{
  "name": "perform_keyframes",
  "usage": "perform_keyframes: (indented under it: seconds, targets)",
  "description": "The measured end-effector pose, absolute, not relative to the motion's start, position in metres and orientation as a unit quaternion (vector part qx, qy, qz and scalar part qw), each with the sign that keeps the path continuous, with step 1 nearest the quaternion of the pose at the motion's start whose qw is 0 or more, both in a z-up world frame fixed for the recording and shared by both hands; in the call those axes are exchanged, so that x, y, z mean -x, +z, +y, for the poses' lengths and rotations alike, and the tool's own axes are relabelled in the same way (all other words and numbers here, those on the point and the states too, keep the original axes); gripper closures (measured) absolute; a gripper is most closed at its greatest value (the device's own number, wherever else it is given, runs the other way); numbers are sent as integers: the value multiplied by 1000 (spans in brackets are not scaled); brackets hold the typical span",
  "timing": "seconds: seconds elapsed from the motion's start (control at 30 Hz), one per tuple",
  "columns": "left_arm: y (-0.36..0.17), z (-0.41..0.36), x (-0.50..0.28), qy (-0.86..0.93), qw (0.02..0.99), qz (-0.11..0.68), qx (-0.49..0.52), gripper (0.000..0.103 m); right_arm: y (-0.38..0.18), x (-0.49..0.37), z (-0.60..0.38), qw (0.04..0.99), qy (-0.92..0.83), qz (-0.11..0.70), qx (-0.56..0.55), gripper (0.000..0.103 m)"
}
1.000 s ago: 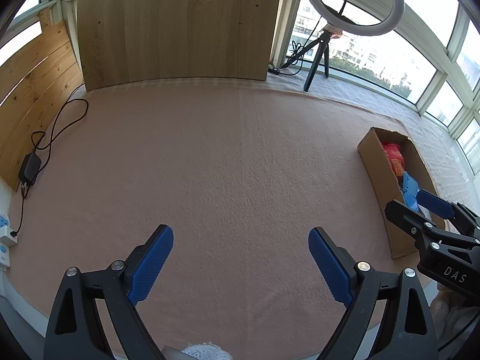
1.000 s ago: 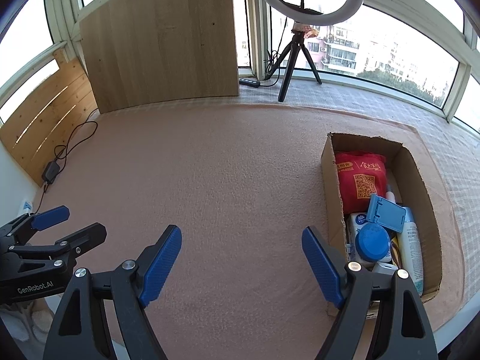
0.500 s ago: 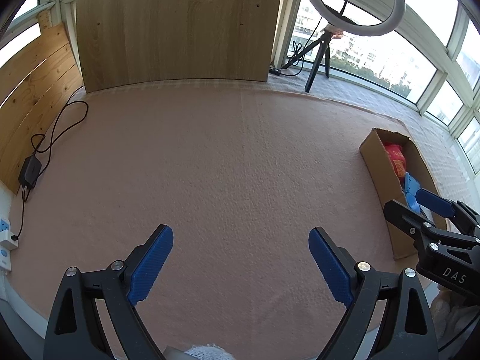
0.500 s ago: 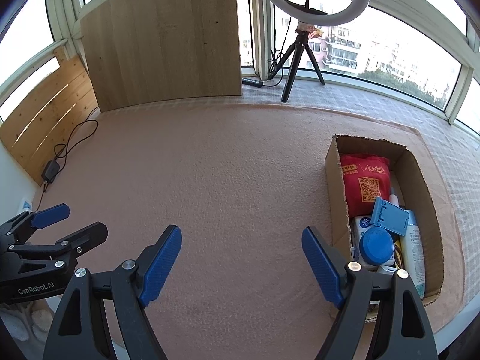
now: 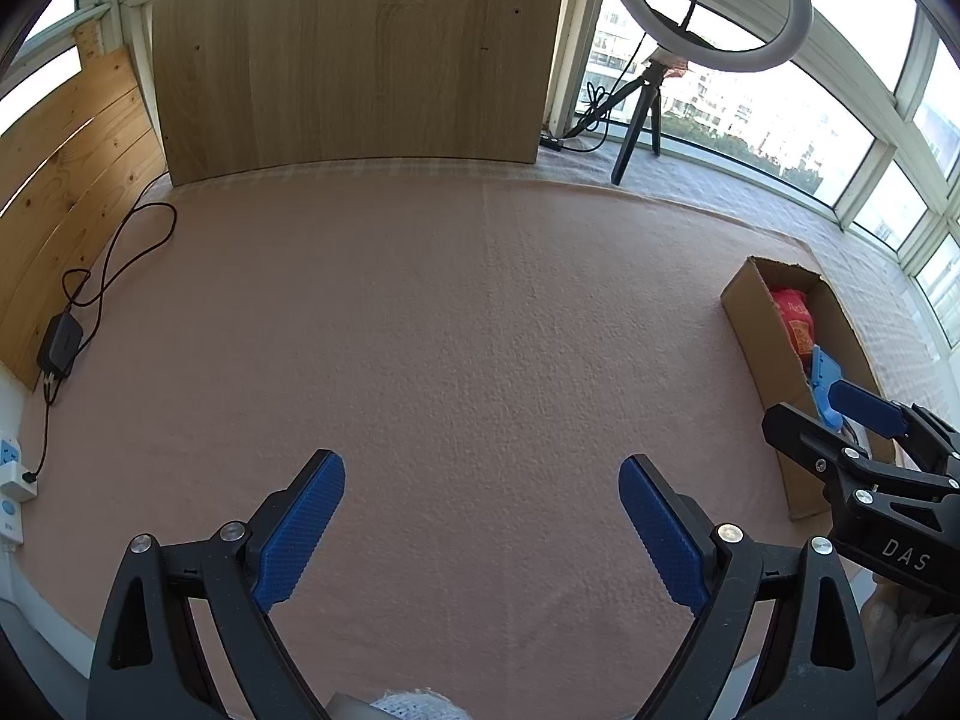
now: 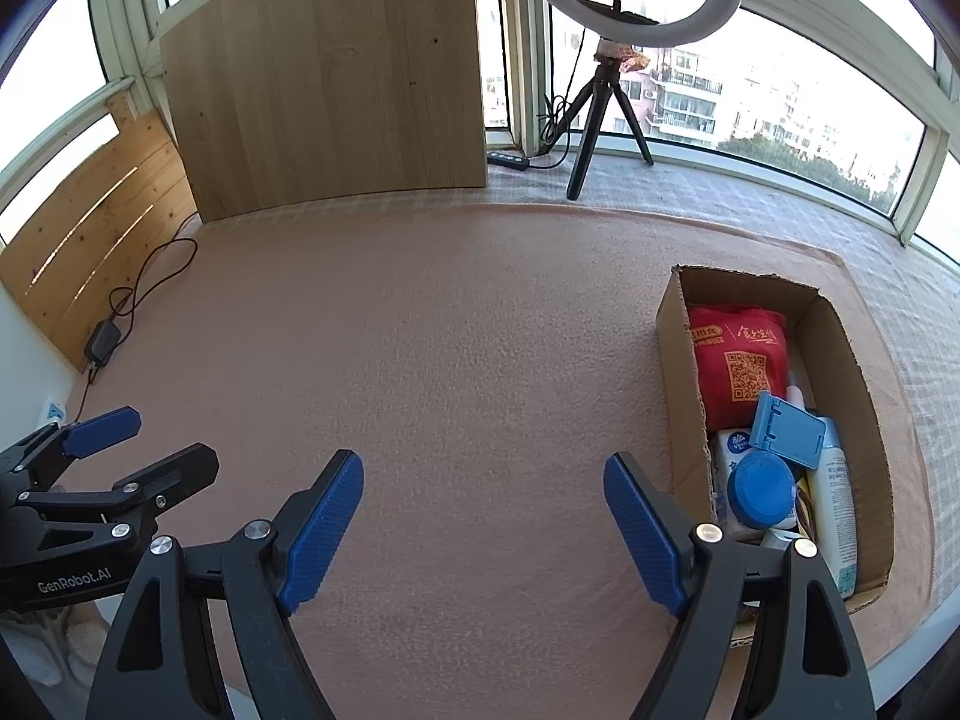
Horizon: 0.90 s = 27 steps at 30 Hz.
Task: Organize objects
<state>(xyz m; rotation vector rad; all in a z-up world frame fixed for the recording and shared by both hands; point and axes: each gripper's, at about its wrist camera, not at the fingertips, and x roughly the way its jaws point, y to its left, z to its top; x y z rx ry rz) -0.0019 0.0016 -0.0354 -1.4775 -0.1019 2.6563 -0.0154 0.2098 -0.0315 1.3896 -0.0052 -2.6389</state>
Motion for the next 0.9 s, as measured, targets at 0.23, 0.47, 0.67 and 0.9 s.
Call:
perform_keyframes:
  seconds: [0.23, 0.47, 0.67, 0.9]
  targets:
    - [-36, 1, 4, 872, 51, -33, 486, 8, -33, 17, 212, 77, -881, -4, -467, 24]
    - [-37, 2, 3, 872, 50, -34, 486, 8, -34, 18, 211, 77, -880, -4, -468, 24]
    - [-38, 1, 6, 872, 51, -33, 486, 8, -35, 19, 211, 78, -880, -3, -469, 24]
    - [-44, 1, 13, 870, 48, -32, 489, 8, -37, 22, 211, 77, -878, -4, -472, 24]
